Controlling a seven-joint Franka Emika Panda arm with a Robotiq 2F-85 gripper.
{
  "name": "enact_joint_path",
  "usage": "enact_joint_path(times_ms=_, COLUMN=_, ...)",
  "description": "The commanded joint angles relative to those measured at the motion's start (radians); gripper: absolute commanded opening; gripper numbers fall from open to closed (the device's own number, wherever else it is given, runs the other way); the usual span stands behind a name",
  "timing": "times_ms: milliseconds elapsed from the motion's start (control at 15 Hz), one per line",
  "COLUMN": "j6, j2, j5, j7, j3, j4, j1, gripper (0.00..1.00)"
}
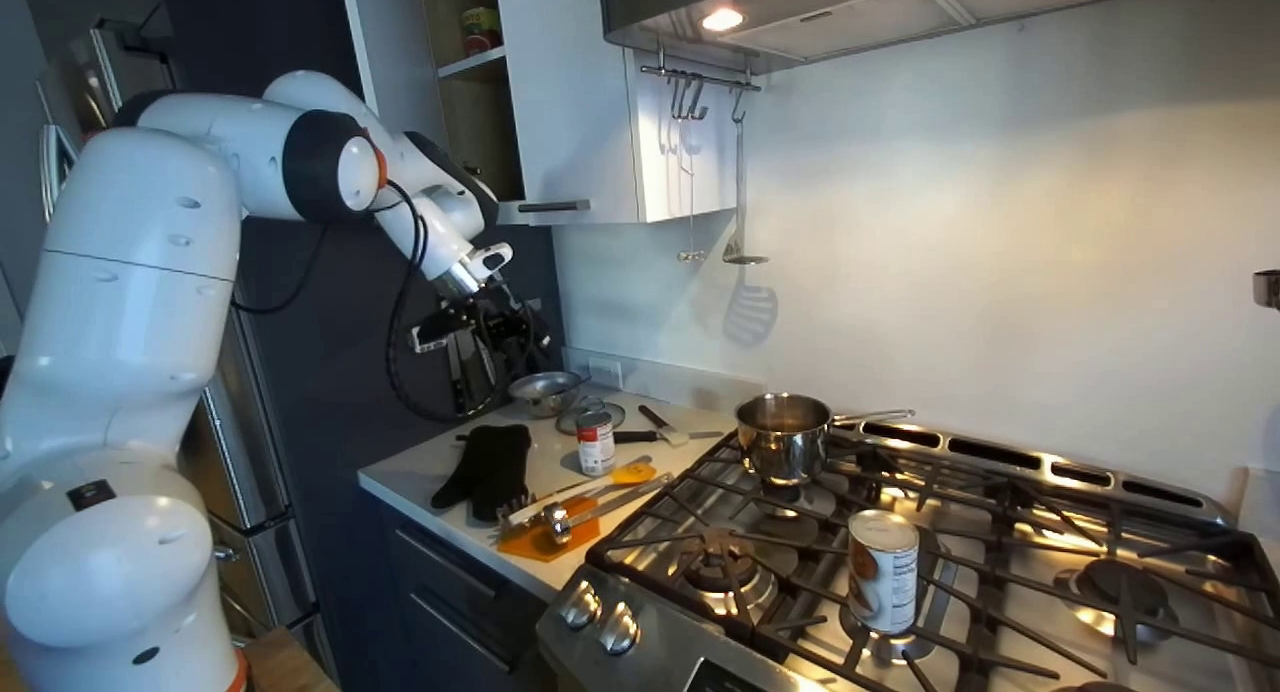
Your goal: Put the brown oven mitt on the left side of the counter.
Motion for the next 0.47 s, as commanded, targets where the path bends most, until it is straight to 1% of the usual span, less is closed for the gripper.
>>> enact_joint_path(times_ms=0, j6=0.042, j2=-0.093, j5=0.169, j7=-0.060, j3=-0.082, j4=-0.026, j1=-0.018, gripper=1.00)
enact_joint_path(times_ms=133, j6=0.034, j2=-0.137, j5=0.237, j7=-0.136, j3=-0.125, j4=-0.041, j1=-0.027, gripper=1.00)
enact_joint_path(times_ms=200, j6=0.028, j2=-0.083, j5=0.182, j7=-0.086, j3=-0.155, j4=0.001, j1=0.038, gripper=1.00)
enact_joint_path(times_ms=267, j6=0.029, j2=-0.100, j5=0.207, j7=-0.115, j3=-0.172, j4=-0.001, j1=0.034, gripper=1.00)
enact_joint_path(times_ms=400, j6=0.029, j2=-0.118, j5=0.225, j7=-0.136, j3=-0.185, j4=-0.004, j1=0.027, gripper=1.00)
